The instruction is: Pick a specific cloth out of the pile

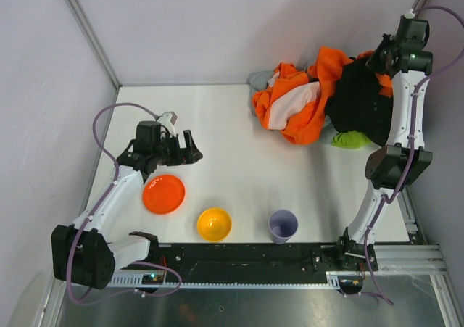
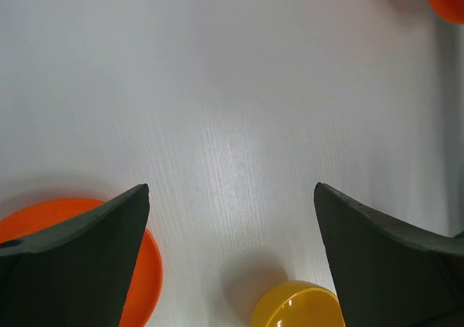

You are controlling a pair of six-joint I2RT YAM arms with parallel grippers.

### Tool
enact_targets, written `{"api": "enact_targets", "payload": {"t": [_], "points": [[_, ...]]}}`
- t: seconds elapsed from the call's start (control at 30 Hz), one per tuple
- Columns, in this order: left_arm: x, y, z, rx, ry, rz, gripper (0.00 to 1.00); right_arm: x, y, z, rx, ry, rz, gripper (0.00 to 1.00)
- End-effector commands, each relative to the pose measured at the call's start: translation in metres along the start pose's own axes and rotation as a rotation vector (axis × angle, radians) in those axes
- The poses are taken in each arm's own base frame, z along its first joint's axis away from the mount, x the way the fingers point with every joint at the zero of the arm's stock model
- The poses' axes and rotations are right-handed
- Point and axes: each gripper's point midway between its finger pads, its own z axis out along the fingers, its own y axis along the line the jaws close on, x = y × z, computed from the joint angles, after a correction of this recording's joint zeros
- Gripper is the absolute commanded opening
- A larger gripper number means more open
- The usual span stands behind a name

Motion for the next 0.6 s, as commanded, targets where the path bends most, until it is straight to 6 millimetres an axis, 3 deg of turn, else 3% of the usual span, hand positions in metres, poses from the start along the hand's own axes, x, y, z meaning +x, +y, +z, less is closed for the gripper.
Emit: {"api": "enact_targets", "payload": {"t": [0.0,0.17,0.27,0.43,0.57], "points": [[-0.021,-0.033,-0.007,0.17,-0.069,0.036,1.0,-0.014,-0.02,0.042,0.001,-0.052,0.05,0.0],[-0.032,-0.061,0.0,0.242,-0.069,0.009,1.0,0.036,-0.067,0.092,0.079,0.101,0.115,0.0],[-0.04,-0.089,0.008,0.264,-0.064,0.052,1.0,0.073,-0.095,0.117,0.124,0.2,0.148,0.0],[-0.041,-0.165,0.024,0.353,-0.027,0.152,1.0,0.131,-0.132,0.147,0.177,0.345,0.195,0.0],[-0.033,-0.228,0.047,0.421,0.02,0.219,1.0,0.162,-0.148,0.161,0.187,0.422,0.235,0.0]]}}
